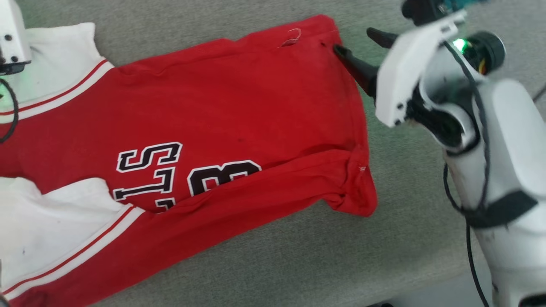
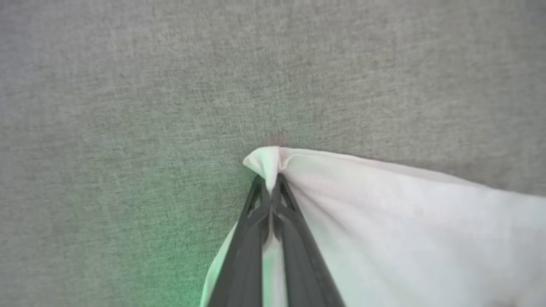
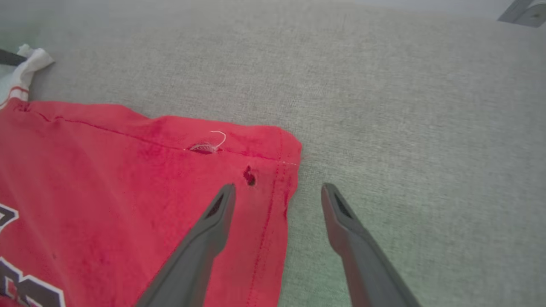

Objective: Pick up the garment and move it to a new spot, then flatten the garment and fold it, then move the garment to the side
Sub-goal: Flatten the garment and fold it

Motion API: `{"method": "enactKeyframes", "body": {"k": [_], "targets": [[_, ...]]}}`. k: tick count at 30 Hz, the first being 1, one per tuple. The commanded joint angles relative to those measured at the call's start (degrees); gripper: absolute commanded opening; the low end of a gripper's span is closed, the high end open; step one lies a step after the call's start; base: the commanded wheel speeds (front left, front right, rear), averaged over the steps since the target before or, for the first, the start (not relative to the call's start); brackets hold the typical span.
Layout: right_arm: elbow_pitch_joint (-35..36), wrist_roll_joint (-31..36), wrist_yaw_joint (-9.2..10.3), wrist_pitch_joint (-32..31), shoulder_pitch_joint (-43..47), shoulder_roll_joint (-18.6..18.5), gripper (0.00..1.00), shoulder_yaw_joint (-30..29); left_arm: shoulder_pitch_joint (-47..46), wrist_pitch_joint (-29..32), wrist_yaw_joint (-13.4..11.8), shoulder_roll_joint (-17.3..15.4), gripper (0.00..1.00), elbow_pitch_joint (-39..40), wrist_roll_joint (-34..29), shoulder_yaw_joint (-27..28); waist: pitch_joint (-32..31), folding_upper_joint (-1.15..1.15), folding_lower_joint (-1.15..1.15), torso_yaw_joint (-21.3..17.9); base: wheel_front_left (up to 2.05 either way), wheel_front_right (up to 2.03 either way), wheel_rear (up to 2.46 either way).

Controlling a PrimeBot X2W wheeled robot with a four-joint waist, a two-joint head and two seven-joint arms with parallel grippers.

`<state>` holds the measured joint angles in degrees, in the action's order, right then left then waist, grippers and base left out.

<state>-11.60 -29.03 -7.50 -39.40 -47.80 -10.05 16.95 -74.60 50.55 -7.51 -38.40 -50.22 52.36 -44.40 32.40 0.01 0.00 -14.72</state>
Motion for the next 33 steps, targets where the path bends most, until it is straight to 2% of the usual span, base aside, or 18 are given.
{"method": "enactKeyframes", "body": {"k": [1,8,12,13,14,23,29,33], "targets": [[-2.9,0.1,0.04,-1.1,-2.6,0.2,1.00,0.9,6.0,0.3,0.2,2.5,0.00,-2.9,0.0,-2.2,0.5,-0.01,0.00,0.8,0.00,0.00,0.00],[-17.7,0.3,0.04,-5.2,-12.1,1.9,1.00,5.6,3.9,-2.2,1.2,5.6,0.00,-4.1,-0.1,-2.3,1.4,-0.01,0.00,2.8,0.00,0.00,0.00],[-25.6,-0.9,0.03,-9.1,-13.4,3.1,1.00,7.8,3.5,-3.8,2.0,6.8,0.00,-5.0,0.0,-2.2,1.4,-0.01,0.00,4.1,0.00,0.00,0.00],[-26.9,-1.2,0.03,-9.8,-13.6,3.0,0.34,8.6,3.3,-4.5,2.2,7.0,0.00,-5.2,-0.2,-2.2,1.2,-0.01,0.00,4.5,0.00,0.00,0.00],[-27.5,-1.7,0.03,-10.1,-13.7,2.8,0.00,9.2,3.0,-5.1,2.3,7.2,0.00,-5.5,0.0,-1.9,1.0,-0.01,0.00,4.9,0.00,0.00,0.00],[-25.9,-3.2,0.10,-2.9,-13.4,-3.0,0.00,11.7,0.9,-9.1,5.0,8.4,0.00,-5.4,-0.1,-1.6,-3.8,-0.01,0.00,8.9,0.00,0.00,0.00],[-22.6,-3.6,0.08,2.8,-9.3,-7.1,0.00,12.2,1.0,-9.8,7.5,9.1,0.00,-3.2,0.6,-1.7,-8.7,-0.01,0.00,12.3,0.00,0.00,0.00],[-18.4,-3.0,0.08,6.4,-4.9,-10.6,0.00,11.5,2.8,-9.9,8.4,8.0,0.00,0.8,1.7,-1.2,-11.9,-0.01,0.00,14.5,0.00,0.00,0.00]]}}
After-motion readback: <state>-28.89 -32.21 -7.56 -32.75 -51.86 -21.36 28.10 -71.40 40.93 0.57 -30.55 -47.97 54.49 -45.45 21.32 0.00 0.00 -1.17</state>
